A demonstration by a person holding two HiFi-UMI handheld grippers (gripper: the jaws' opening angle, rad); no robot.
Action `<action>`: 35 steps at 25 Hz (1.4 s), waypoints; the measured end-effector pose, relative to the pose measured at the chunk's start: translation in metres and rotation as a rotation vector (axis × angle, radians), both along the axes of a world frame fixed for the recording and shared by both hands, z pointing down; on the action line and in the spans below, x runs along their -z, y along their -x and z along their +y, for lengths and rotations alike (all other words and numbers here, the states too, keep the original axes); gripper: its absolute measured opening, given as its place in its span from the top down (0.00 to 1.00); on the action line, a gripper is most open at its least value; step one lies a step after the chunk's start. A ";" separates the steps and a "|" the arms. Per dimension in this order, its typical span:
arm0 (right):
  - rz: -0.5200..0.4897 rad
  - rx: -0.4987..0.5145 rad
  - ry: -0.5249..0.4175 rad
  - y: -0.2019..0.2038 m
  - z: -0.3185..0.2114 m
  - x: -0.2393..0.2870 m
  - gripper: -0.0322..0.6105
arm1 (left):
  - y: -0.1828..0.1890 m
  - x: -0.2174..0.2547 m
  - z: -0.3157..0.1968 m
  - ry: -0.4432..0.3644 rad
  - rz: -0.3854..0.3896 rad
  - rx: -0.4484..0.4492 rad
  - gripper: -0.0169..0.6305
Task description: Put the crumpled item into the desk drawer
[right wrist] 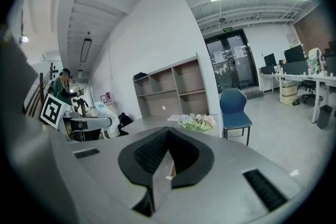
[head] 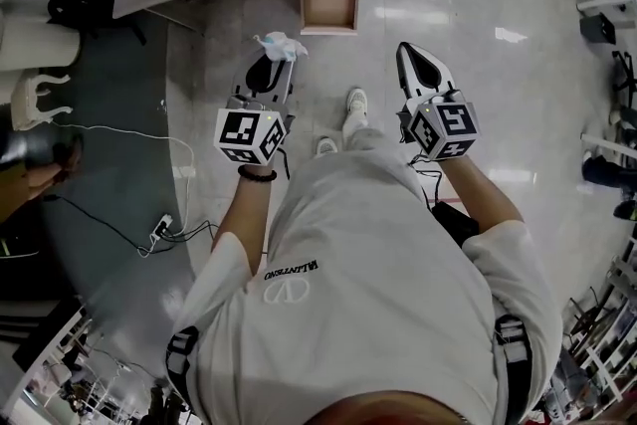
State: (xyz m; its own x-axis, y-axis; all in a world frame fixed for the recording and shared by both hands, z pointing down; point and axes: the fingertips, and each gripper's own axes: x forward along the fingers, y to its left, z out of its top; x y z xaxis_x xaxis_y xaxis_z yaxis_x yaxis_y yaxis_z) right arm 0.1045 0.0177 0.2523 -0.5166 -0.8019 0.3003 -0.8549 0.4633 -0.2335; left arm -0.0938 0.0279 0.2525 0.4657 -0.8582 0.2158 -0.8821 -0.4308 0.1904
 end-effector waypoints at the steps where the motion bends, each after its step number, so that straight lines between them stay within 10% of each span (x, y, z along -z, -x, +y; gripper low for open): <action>1: 0.000 0.005 0.001 0.000 -0.008 -0.001 0.95 | -0.005 -0.001 -0.009 0.001 0.000 -0.004 0.84; 35: 0.037 0.182 0.104 0.027 -0.157 -0.075 0.95 | -0.024 -0.083 -0.154 0.143 -0.019 0.110 0.84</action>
